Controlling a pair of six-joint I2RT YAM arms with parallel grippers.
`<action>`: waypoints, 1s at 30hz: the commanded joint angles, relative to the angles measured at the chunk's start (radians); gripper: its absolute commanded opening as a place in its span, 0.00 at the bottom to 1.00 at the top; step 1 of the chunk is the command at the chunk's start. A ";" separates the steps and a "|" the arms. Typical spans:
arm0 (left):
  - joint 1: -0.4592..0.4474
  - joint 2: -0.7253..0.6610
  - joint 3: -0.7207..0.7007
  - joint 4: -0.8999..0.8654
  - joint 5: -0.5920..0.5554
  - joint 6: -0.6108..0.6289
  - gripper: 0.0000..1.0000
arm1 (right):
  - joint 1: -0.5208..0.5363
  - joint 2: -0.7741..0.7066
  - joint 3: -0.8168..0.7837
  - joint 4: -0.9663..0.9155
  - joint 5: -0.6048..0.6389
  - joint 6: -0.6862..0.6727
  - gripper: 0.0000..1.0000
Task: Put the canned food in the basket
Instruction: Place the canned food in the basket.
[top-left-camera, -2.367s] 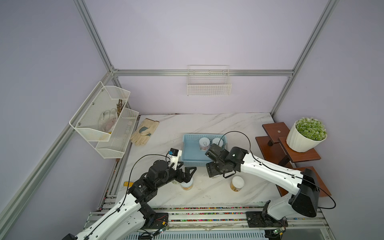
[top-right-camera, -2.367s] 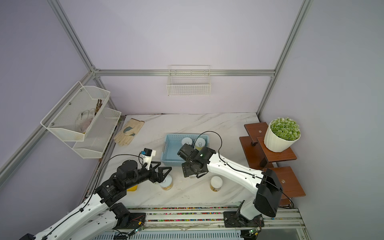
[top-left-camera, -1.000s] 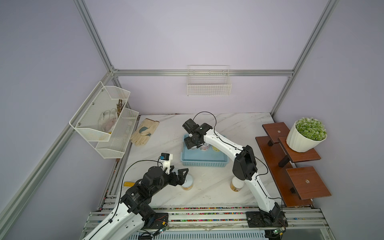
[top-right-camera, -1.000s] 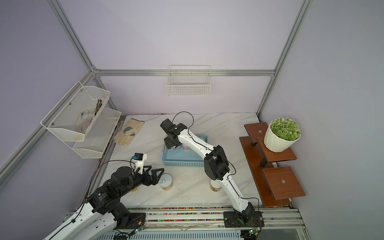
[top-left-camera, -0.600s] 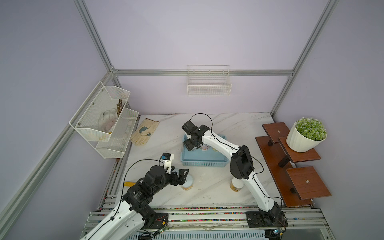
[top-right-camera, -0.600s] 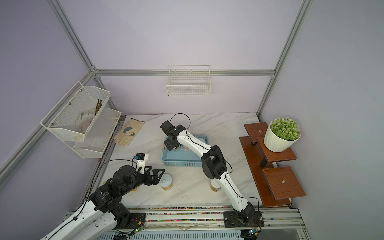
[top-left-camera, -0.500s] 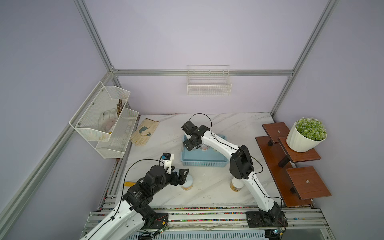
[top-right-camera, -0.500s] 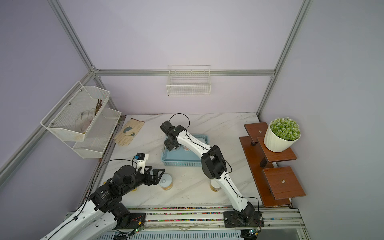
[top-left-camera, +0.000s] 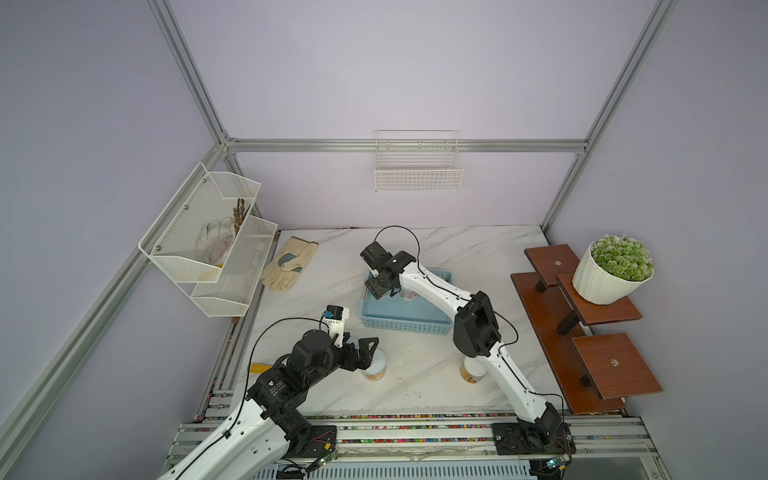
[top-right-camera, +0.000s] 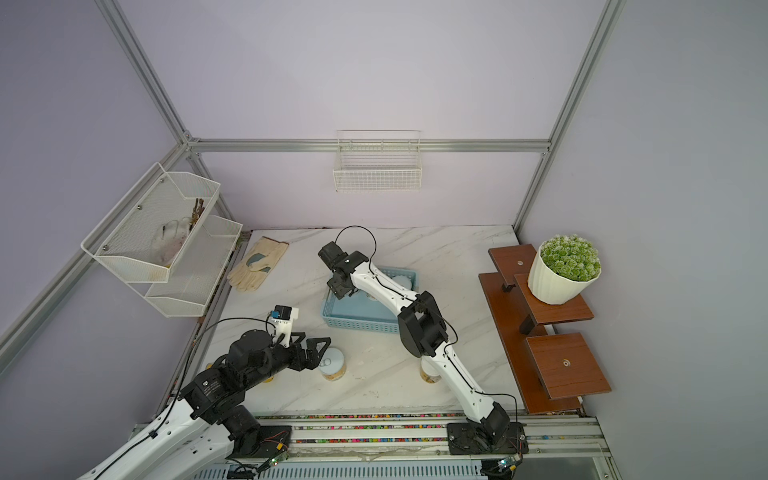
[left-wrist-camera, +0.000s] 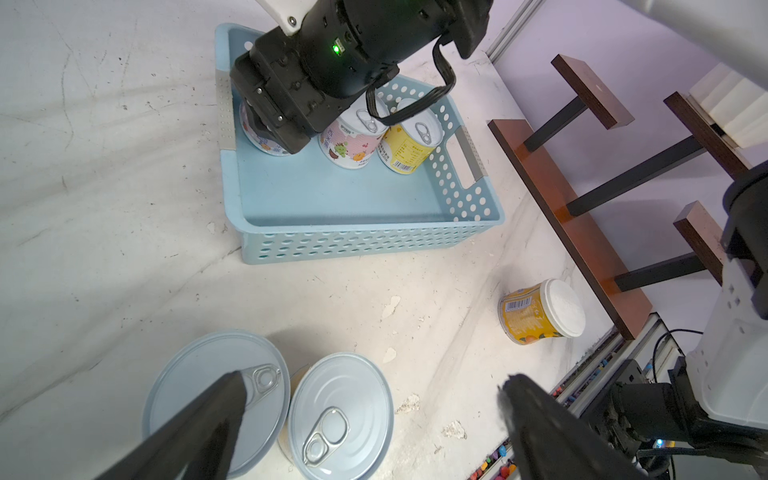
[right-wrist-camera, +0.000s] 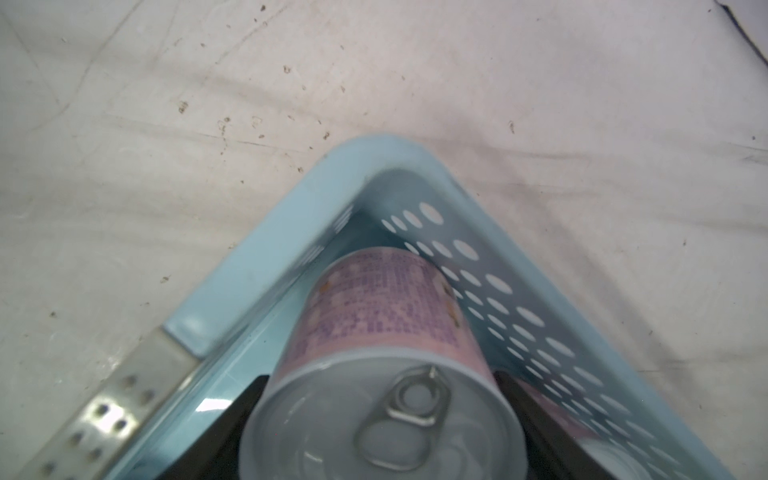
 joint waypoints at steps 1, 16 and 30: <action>0.000 0.001 0.030 0.034 0.011 -0.008 1.00 | -0.010 0.012 0.022 0.048 0.067 -0.011 0.57; 0.000 0.006 0.029 0.038 0.017 -0.009 1.00 | -0.011 -0.009 0.022 0.048 0.065 0.000 0.91; 0.001 0.086 0.104 0.011 -0.009 0.034 1.00 | -0.016 -0.278 -0.143 0.057 -0.079 0.060 0.91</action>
